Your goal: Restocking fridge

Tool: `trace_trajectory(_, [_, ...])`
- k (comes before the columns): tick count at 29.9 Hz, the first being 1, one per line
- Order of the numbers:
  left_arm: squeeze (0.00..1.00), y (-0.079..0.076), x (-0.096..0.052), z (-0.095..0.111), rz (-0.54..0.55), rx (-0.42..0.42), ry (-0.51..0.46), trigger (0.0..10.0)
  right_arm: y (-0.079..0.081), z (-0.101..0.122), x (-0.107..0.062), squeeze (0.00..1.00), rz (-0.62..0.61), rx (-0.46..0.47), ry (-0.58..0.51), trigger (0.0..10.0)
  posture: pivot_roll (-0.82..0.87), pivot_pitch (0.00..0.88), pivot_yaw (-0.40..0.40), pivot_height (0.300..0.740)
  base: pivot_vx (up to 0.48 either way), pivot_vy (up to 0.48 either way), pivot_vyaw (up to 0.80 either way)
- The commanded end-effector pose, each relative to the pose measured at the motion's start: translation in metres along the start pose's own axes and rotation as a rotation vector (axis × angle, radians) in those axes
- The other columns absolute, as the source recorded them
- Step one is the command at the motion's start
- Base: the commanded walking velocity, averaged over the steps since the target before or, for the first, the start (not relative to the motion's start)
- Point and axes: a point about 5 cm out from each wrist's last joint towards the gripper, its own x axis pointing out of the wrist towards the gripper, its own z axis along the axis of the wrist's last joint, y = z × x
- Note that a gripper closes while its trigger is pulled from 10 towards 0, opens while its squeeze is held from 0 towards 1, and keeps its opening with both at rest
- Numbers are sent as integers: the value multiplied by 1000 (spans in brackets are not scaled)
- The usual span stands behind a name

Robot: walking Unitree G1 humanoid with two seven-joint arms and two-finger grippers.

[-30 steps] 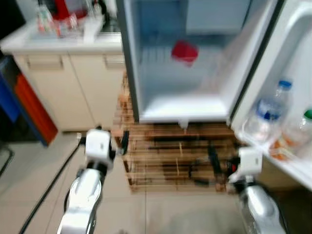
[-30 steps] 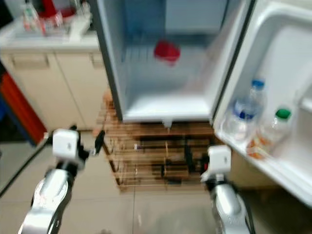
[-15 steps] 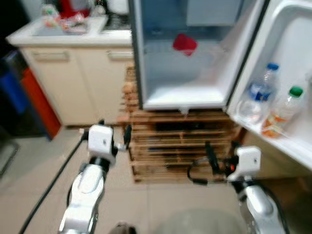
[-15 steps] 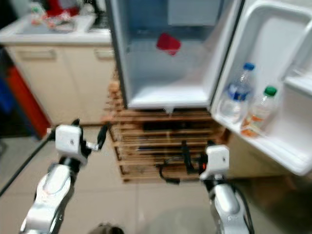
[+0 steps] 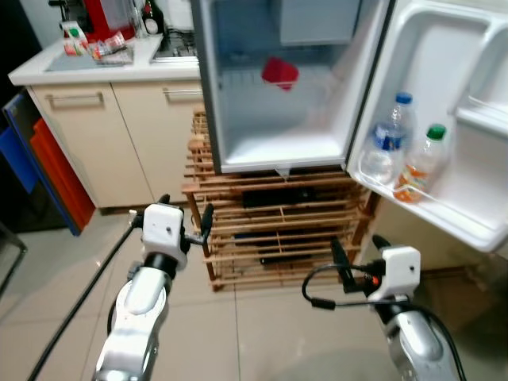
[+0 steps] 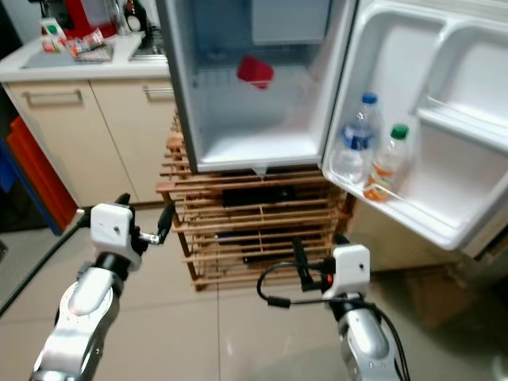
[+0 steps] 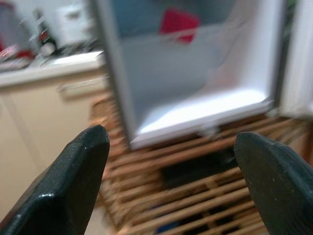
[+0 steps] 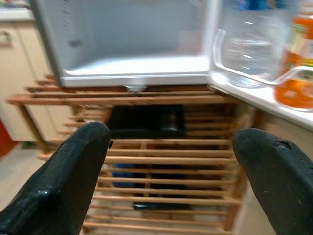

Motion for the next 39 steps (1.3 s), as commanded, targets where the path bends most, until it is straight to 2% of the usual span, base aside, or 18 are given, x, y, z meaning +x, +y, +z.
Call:
trace_trajectory(1, [0, 8, 1, 1, 13, 19, -4, 10000, 5, 5, 4, 0, 13, 5, -30, 10000, -160, 0, 66, 740, 274, -390, 0])
trace_trajectory(13, [0, 3, 2, 3, -17, 12, -24, 10000, 7, 1, 2, 0, 37, -3, -9, 10000, -162, 0, 61, 740, 255, -404, 0])
trace_trajectory(15, [0, 3, 2, 3, -13, 6, -28, 10000, 16, -13, 0, 0, 107, 5, 71, 10000, -163, 0, 60, 740, 255, -401, 0])
trace_trajectory(16, [0, 3, 2, 3, -13, 6, -28, 10000, 16, -13, 0, 0, 107, 5, 71, 10000, -163, 0, 60, 740, 266, -394, 0])
trace_trajectory(17, [0, 4, 3, 1, -11, 3, -17, 10000, 20, -33, -7, 0, 168, -14, 184, 10000, -167, 0, 63, 740, 0, 0, 0])
trace_trajectory(18, [0, 4, 3, 1, -11, 3, -17, 10000, 20, -33, -7, 0, 168, -14, 184, 10000, -167, 0, 63, 740, 0, 0, 0])
trace_trajectory(19, [0, 6, 8, -21, -18, 49, 118, 10000, 9, -87, -36, 0, 159, -92, 487, 10000, -167, 0, 62, 740, 0, 0, 0])
trace_trajectory(20, [0, 9, 9, -34, -20, 78, 201, 10000, 2, -106, -50, 0, 116, -113, 603, 10000, -165, 0, 61, 740, 0, 0, 0])
trace_trajectory(23, [0, 17, 8, -55, 0, 88, 339, 10000, -16, -126, -70, 0, 18, -138, 761, 10000, -171, 0, 65, 740, 0, 0, 0])
trace_trajectory(24, [0, 19, 7, -59, 5, 79, 371, 10000, -24, -129, -76, 0, -23, -122, 795, 10000, -171, 0, 66, 740, 0, 0, 0])
trace_trajectory(29, [0, 20, 6, -65, -8, 86, 410, 10000, -37, -132, -87, 0, -83, -103, 836, 10000, -172, 0, 68, 740, 0, 0, 0])
trace_trajectory(30, [0, 19, 1, -76, -41, 101, 486, 10000, -66, -132, -98, 0, -235, -136, 907, 10000, -178, 0, 76, 740, 0, 0, 0])
trace_trajectory(31, [0, 19, 1, -76, -41, 101, 486, 10000, -66, -132, -98, 0, -235, -136, 907, 10000, -178, 0, 76, 740, 0, 0, 0])
trace_trajectory(33, [0, 16, -8, -95, -94, 117, 607, 10000, -93, -129, -104, 0, -383, -214, 955, 10000, -176, 0, 79, 740, 0, 0, 0])
trace_trajectory(34, [0, 16, -8, -95, -94, 117, 607, 10000, -93, -129, -104, 0, -383, -214, 955, 10000, -176, 0, 79, 740, 0, 0, 0])
trace_trajectory(36, [0, 20, -23, -122, -125, 125, 783, 10000, -144, -110, -113, 0, -564, -301, 965, 10000, -176, 0, 81, 740, 0, 0, 0])
trace_trajectory(37, [0, 20, -23, -122, -125, 125, 783, 10000, -144, -110, -113, 0, -564, -301, 965, 10000, -176, 0, 81, 740, 0, 0, 0])
trace_trajectory(39, [0, 25, -33, -134, -127, 157, 868, 10000, -178, -89, -120, 0, -700, -348, 946, 10000, -183, 0, 82, 740, 0, 0, 0])
